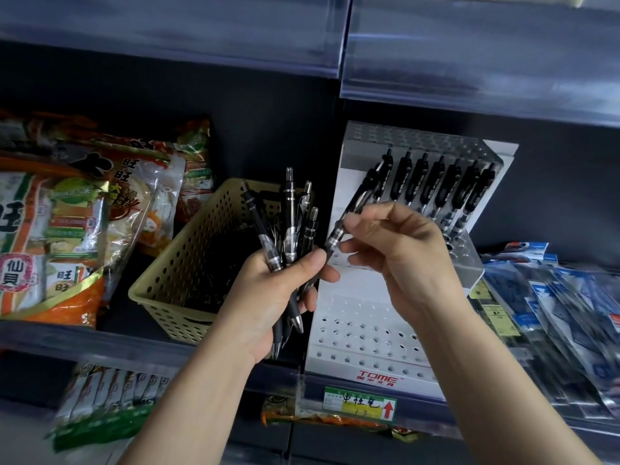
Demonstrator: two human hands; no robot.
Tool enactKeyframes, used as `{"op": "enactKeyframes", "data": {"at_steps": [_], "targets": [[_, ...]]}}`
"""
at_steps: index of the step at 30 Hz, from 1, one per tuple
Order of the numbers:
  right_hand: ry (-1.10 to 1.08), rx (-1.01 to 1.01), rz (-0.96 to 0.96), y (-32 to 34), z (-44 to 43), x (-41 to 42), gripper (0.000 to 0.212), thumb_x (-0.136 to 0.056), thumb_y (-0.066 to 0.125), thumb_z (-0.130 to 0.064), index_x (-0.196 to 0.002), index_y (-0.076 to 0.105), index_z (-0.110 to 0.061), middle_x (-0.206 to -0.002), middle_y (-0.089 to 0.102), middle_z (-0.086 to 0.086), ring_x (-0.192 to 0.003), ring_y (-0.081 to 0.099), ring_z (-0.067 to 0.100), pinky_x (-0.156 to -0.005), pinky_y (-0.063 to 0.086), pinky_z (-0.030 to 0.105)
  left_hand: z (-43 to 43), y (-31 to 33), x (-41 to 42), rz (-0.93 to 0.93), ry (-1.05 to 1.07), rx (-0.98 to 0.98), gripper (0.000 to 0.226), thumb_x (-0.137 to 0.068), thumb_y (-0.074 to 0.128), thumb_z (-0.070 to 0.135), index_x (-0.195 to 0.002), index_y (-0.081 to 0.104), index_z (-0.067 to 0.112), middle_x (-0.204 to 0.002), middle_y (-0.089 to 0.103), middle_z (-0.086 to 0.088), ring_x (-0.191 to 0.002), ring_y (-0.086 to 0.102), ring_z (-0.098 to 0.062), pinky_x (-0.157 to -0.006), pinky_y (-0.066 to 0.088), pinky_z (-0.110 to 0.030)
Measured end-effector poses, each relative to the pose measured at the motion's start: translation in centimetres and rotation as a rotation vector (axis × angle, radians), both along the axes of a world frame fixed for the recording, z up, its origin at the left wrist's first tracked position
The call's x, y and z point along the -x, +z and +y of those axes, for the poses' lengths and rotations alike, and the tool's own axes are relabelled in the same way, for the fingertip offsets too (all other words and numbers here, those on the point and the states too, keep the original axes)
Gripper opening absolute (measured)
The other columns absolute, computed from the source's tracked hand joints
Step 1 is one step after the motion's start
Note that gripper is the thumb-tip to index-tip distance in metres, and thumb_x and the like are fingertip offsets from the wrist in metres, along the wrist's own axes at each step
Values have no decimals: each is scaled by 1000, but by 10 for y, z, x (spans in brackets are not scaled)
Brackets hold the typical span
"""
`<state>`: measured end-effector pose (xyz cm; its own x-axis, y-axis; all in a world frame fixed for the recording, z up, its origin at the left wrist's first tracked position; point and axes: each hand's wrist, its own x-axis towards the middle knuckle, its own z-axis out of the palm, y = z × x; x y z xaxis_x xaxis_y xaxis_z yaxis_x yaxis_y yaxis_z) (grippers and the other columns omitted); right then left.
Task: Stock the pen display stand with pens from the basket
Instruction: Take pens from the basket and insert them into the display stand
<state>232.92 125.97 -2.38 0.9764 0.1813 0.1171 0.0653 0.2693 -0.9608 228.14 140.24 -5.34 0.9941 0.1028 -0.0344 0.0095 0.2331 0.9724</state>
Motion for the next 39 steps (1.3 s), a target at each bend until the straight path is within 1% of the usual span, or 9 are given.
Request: {"op": "enactKeyframes", "data": {"at_steps": [4,8,11,15,19,26,32,36,39], "targets": [[-113,-48,-108,6,-8,-5,14,-74,71,-3,-77,58,-7,-65,64,5,-57,62,16,-52,48,24,-2,-3,-2,21,51,-11,9,-82,64,23,-85,64,15,-77,72,-8,-46,47,-18,-49,36,-26],[-166,-102,-178,8,-11,-9,14,-71,72,-10,-73,58,-9,-59,63,0,-55,61,13,-53,48,23,-2,-4,-3,33,63,-15,4,-84,65,21,-83,66,17,-77,71,-6,-47,48,-17,-49,37,-27],[-179,-148,-178,7,-9,-11,16,-68,72,-11,-75,57,-9,-59,65,-1,-56,62,14,-56,51,24,-3,-5,-4,34,56,-13,3,-85,65,20,-83,67,18,-78,71,-5,-47,48,-15,-49,36,-26],[-240,-221,-164,3,-9,-15,22,-73,70,-2,-84,55,-11,-61,67,-2,-55,63,13,-61,54,29,-4,-5,-5,30,70,-3,3,-86,65,18,-86,67,16,-80,71,-5,-47,48,-15,-48,36,-26],[-328,-197,-240,1,-10,-18,18,-79,69,3,-80,57,-10,-61,66,0,-53,58,15,-61,51,29,-4,-4,-4,36,64,12,3,-85,65,18,-87,66,15,-78,71,-4,-47,49,-14,-46,39,-23],[-568,30,-438,-4,-4,-22,22,-80,73,-4,-78,58,-20,-69,64,-7,-63,61,9,-63,50,23,-3,-5,-2,38,65,3,3,-85,65,19,-86,66,16,-77,71,-3,-48,49,-13,-47,40,-24],[-630,192,-511,-13,3,-31,18,-83,71,-4,-82,58,-16,-75,63,-3,-68,60,4,-64,46,15,-2,-6,-1,39,64,10,4,-85,65,19,-86,67,16,-77,71,-3,-48,49,-13,-47,41,-24],[-662,292,-507,-17,5,-37,12,-82,72,-8,-84,61,-12,-74,64,-7,-64,60,4,-62,47,17,-3,-7,-2,35,61,7,5,-84,65,20,-86,66,16,-76,70,-3,-48,49,-13,-46,40,-24],[-703,368,-505,-16,8,-41,12,-80,73,-13,-82,61,-16,-72,64,-13,-59,58,3,-59,49,24,-3,-7,-2,34,57,2,5,-85,65,21,-85,66,17,-77,70,-3,-48,50,-13,-47,40,-23]]}}
